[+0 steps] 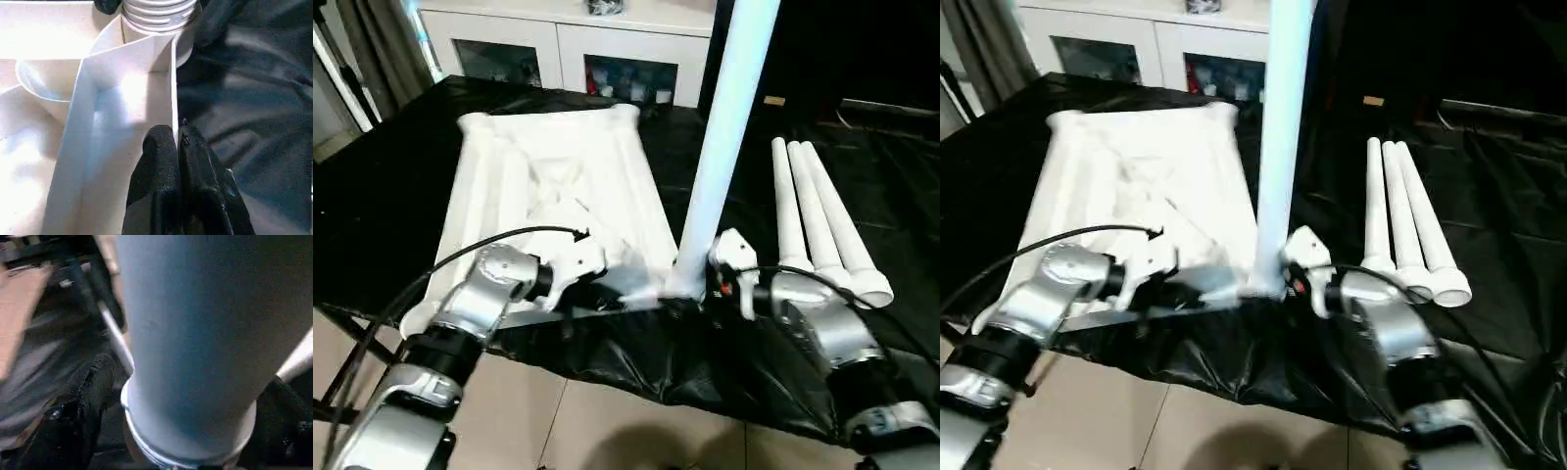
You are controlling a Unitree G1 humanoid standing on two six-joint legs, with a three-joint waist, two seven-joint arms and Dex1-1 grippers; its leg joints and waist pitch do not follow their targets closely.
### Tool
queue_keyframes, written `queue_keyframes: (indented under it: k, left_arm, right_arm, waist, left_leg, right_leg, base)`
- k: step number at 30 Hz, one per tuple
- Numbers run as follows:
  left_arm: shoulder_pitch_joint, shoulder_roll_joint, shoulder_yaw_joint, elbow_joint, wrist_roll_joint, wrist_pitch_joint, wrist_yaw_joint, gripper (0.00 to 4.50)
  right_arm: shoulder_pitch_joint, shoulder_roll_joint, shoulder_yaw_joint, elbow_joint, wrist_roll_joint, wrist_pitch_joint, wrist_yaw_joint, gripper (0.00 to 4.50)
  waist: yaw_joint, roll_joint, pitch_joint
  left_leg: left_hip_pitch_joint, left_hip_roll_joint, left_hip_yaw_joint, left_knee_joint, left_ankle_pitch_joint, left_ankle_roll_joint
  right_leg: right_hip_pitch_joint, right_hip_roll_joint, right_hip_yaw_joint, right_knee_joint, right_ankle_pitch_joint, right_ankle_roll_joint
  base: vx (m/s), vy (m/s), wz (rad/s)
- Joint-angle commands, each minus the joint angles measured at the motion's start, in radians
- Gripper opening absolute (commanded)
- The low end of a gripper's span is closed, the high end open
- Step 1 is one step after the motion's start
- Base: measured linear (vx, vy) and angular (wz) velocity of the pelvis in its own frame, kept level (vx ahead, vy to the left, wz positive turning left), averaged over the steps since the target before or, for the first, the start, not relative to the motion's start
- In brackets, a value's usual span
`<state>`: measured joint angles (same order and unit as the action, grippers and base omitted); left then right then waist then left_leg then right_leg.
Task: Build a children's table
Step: Rotate leg to tighten
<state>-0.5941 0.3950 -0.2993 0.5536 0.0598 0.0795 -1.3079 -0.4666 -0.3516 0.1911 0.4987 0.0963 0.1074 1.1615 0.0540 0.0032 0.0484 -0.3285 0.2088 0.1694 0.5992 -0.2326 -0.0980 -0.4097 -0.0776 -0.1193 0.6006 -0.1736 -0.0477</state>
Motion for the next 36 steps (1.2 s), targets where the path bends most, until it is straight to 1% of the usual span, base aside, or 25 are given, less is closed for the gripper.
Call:
queue_keyframes:
  k: [1, 4, 7, 10, 11, 12, 13, 14, 15, 16, 17, 18, 19, 21, 22, 24, 25, 26, 27, 28, 29, 31, 32, 34, 36]
  left_arm:
    - [-0.037, -0.008, -0.031, -0.014, -0.022, -0.028, -0.043, 0.0]
    - [-0.051, -0.006, -0.028, 0.008, -0.014, -0.036, -0.039, 0.0]
    - [-0.059, -0.017, -0.016, 0.019, -0.012, -0.028, -0.019, 0.0]
    - [-0.062, -0.049, 0.003, 0.025, -0.012, 0.002, 0.049, 0.0]
    - [-0.063, -0.061, 0.009, 0.029, -0.01, 0.012, 0.08, 0.0]
    - [-0.067, -0.084, 0.016, 0.038, -0.003, 0.032, 0.136, 0.0]
    - [-0.067, -0.084, 0.016, 0.038, -0.003, 0.032, 0.136, 0.0]
    - [-0.069, -0.097, 0.019, 0.042, 0.002, 0.045, 0.167, 0.0]
    - [-0.073, -0.124, 0.024, 0.049, 0.015, 0.061, 0.23, 0.0]
    - [-0.077, -0.179, 0.036, 0.055, 0.03, 0.098, 0.338, 0.0]
    - [-0.077, -0.195, 0.039, 0.054, 0.034, 0.108, 0.366, 0.0]
    - [-0.074, -0.232, 0.04, 0.05, 0.042, 0.128, 0.422, 0.0]
    - [-0.069, -0.26, 0.037, 0.042, 0.049, 0.139, 0.455, 0.0]
    - [-0.067, -0.269, 0.033, 0.038, 0.052, 0.14, 0.462, 0.0]
    - [-0.063, -0.278, 0.026, 0.035, 0.058, 0.132, 0.47, 0.0]
    - [-0.053, -0.291, 0.008, 0.028, 0.071, 0.117, 0.473, 0.0]
    - [-0.053, -0.291, 0.008, 0.027, 0.071, 0.116, 0.472, 0.0]
    - [-0.049, -0.279, -0.003, 0.024, 0.078, 0.098, 0.458, 0.0]
    - [-0.048, -0.272, -0.007, 0.023, 0.081, 0.089, 0.452, 0.0]
    - [-0.047, -0.267, -0.009, 0.022, 0.081, 0.086, 0.446, 0.0]
    - [-0.046, -0.263, -0.01, 0.021, 0.081, 0.082, 0.441, 0.0]
    - [-0.042, -0.239, -0.012, 0.015, 0.086, 0.069, 0.425, 0.0]
    - [-0.038, -0.221, -0.013, 0.009, 0.082, 0.063, 0.401, 0.0]
    - [-0.029, -0.182, -0.019, -0.002, 0.068, 0.025, 0.333, 0.0]
    - [-0.019, -0.138, -0.025, -0.018, 0.048, -0.01, 0.244, 0.0]
  right_arm:
    - [0.01, 0.005, 0.06, -0.022, 0.019, 0.025, 0.072, 3.59]
    - [0.006, 0.01, 0.062, -0.029, 0.032, 0.042, 0.08, 3.28]
    - [0.008, 0.025, 0.057, -0.032, 0.03, 0.056, 0.061, 3.13]
    - [0.004, 0.071, 0.028, 0.004, 0.008, 0.059, -0.05, 2.87]
    - [0.004, 0.087, 0.019, 0.017, -0.002, 0.05, -0.094, 2.87]
    - [-0.003, 0.117, 0.002, 0.049, -0.024, 0.039, -0.198, 2.87]
    - [-0.003, 0.117, 0.002, 0.049, -0.024, 0.039, -0.198, 2.84]
    - [-0.008, 0.134, -0.008, 0.069, -0.038, 0.036, -0.263, 2.84]
    - [-0.02, 0.169, -0.03, 0.105, -0.048, 0.037, -0.365, 2.82]
    - [-0.041, 0.23, -0.074, 0.163, -0.046, 0.054, -0.522, 2.82]
    - [-0.047, 0.248, -0.085, 0.176, -0.045, 0.055, -0.562, 2.8]
    - [-0.06, 0.287, -0.109, 0.206, -0.043, 0.057, -0.658, 2.79]
    - [-0.071, 0.316, -0.123, 0.226, -0.047, 0.059, -0.735, 2.79]
    - [-0.074, 0.324, -0.124, 0.232, -0.052, 0.06, -0.758, 2.79]
    - [-0.077, 0.333, -0.121, 0.235, -0.062, 0.047, -0.775, 2.79]
    - [-0.078, 0.346, -0.116, 0.238, -0.087, 0.003, -0.794, 2.79]
    - [-0.078, 0.346, -0.116, 0.237, -0.087, 0.001, -0.793, 2.79]
    - [-0.076, 0.344, -0.127, 0.234, -0.078, -0.011, -0.775, 3.34]
    - [-0.076, 0.341, -0.133, 0.233, -0.071, -0.011, -0.761, 3.48]
    - [-0.075, 0.339, -0.134, 0.23, -0.068, -0.011, -0.753, 3.48]
    - [-0.074, 0.336, -0.135, 0.228, -0.065, -0.011, -0.745, 3.54]
    - [-0.076, 0.32, -0.136, 0.225, -0.059, -0.018, -0.715, 3.83]
    - [-0.073, 0.302, -0.128, 0.218, -0.059, -0.03, -0.69, 3.83]
    - [-0.067, 0.264, -0.106, 0.199, -0.054, -0.045, -0.61, 3.83]
    - [-0.052, 0.213, -0.072, 0.167, -0.049, -0.064, -0.485, 3.83]
  waist:
    - [0.001, -0.002, -0.065]
    - [0.006, -0.001, -0.067]
    - [0.007, -0.001, -0.067]
    - [0.005, -0.003, -0.066]
    - [0.003, -0.004, -0.065]
    - [0.001, -0.004, -0.063]
    - [0.0, -0.003, -0.062]
    - [-0.003, -0.005, -0.062]
    - [-0.009, -0.005, -0.061]
    - [-0.01, -0.006, -0.06]
    - [-0.015, -0.005, -0.061]
    - [-0.02, -0.004, -0.06]
    - [-0.022, -0.005, -0.06]
    - [-0.02, -0.005, -0.06]
    - [-0.019, -0.006, -0.062]
    - [-0.02, -0.005, -0.062]
    - [-0.019, -0.005, -0.062]
    - [-0.02, -0.005, -0.061]
    - [-0.02, -0.005, -0.061]
    - [-0.021, -0.004, -0.061]
    - [-0.02, -0.001, -0.061]
    - [-0.022, -0.003, -0.062]
    - [-0.022, -0.001, -0.063]
    - [-0.023, 0.0, -0.065]
    - [-0.022, 0.0, -0.067]
  left_leg:
    - [-0.012, 0.029, 0.002, -0.064, -0.055, 0.12]
    - [-0.012, 0.029, 0.002, -0.064, -0.045, 0.109]
    - [-0.013, 0.027, 0.001, -0.064, -0.04, 0.101]
    - [-0.015, 0.025, 0.0, -0.065, -0.041, 0.09]
    - [-0.014, 0.024, 0.0, -0.065, -0.049, 0.081]
    - [-0.013, 0.023, 0.001, -0.066, -0.056, 0.073]
    - [-0.012, 0.023, 0.001, -0.067, -0.062, 0.067]
    - [-0.014, 0.02, -0.001, -0.068, -0.073, 0.057]
    - [-0.012, 0.02, -0.001, -0.07, -0.075, 0.044]
    - [-0.012, 0.019, -0.002, -0.07, -0.084, 0.043]
    - [-0.011, 0.019, 0.0, -0.069, -0.081, 0.036]
    - [-0.008, 0.017, -0.002, -0.07, -0.098, 0.029]
    - [-0.008, 0.016, 0.0, -0.07, -0.096, 0.032]
    - [-0.01, 0.013, 0.0, -0.069, -0.092, 0.042]
    - [-0.012, 0.013, 0.0, -0.069, -0.088, 0.054]
    - [-0.014, 0.015, 0.0, -0.069, -0.083, 0.066]
    - [-0.014, 0.015, 0.0, -0.069, -0.085, 0.067]
    - [-0.014, 0.015, 0.0, -0.069, -0.094, 0.071]
    - [-0.014, 0.016, -0.001, -0.07, -0.098, 0.074]
    - [-0.014, 0.016, -0.001, -0.07, -0.099, 0.075]
    - [-0.012, 0.017, -0.001, -0.07, -0.101, 0.076]
    - [-0.016, 0.017, -0.002, -0.071, -0.101, 0.079]
    - [-0.016, 0.018, -0.003, -0.07, -0.092, 0.08]
    - [-0.018, 0.017, -0.003, -0.068, -0.089, 0.091]
    - [-0.016, 0.021, -0.002, -0.067, -0.075, 0.105]
  right_leg:
    - [0.071, -0.072, 0.066, -0.059, -0.163, -0.217]
    - [0.069, -0.071, 0.066, -0.057, -0.153, -0.215]
    - [0.071, -0.071, 0.066, -0.058, -0.15, -0.214]
    - [0.071, -0.072, 0.066, -0.06, -0.167, -0.205]
    - [0.071, -0.073, 0.066, -0.063, -0.19, -0.198]
    - [0.069, -0.072, 0.066, -0.067, -0.216, -0.189]
    - [0.068, -0.072, 0.066, -0.069, -0.232, -0.185]
    - [0.071, -0.072, 0.064, -0.073, -0.269, -0.17]
    - [0.067, -0.072, 0.065, -0.075, -0.287, -0.162]
    - [0.069, -0.071, 0.063, -0.078, -0.304, -0.156]
    - [0.067, -0.071, 0.065, -0.077, -0.306, -0.155]
    - [0.066, -0.071, 0.061, -0.085, -0.35, -0.145]
    - [0.064, -0.07, 0.063, -0.086, -0.348, -0.144]
    - [0.065, -0.069, 0.062, -0.088, -0.345, -0.138]
    - [0.066, -0.069, 0.063, -0.086, -0.328, -0.137]
    - [0.066, -0.069, 0.063, -0.083, -0.3, -0.141]
    - [0.066, -0.069, 0.063, -0.083, -0.3, -0.142]
    - [0.066, -0.07, 0.062, -0.084, -0.303, -0.143]
    - [0.066, -0.07, 0.063, -0.084, -0.302, -0.144]
    - [0.065, -0.069, 0.063, -0.084, -0.302, -0.146]
    - [0.065, -0.069, 0.063, -0.084, -0.299, -0.148]
    - [0.068, -0.07, 0.063, -0.08, -0.28, -0.154]
    - [0.069, -0.07, 0.064, -0.077, -0.26, -0.161]
    - [0.071, -0.071, 0.064, -0.076, -0.24, -0.169]
    - [0.07, -0.069, 0.066, -0.067, -0.182, -0.192]
  base:
    - [0.0, 0.0, 0.0]
    - [0.0, 0.0, 0.0]
    - [0.0, 0.0, 0.0]
    - [0.0, 0.0, 0.0]
    - [0.0, 0.0, 0.0]
    - [0.0, 0.0, 0.0]
    - [0.0, 0.0, 0.0]
    - [0.0, 0.0, 0.0]
    - [0.0, 0.0, 0.0]
    - [0.0, 0.0, 0.0]
    - [0.0, 0.0, 0.0]
    - [0.0, 0.0, 0.0]
    - [0.0, 0.0, 0.0]
    - [0.0, 0.0, 0.0]
    - [0.0, 0.0, 0.0]
    - [0.0, 0.0, 0.0]
    - [0.0, 0.0, 0.0]
    - [0.0, 0.0, 0.0]
    - [0.0, 0.0, 0.0]
    - [0.0, 0.0, 0.0]
    - [0.0, 0.0, 0.0]
    - [0.0, 0.0, 0.0]
    - [0.0, 0.0, 0.0]
    - [0.0, 0.0, 0.0]
    - [0.0, 0.0, 0.0]
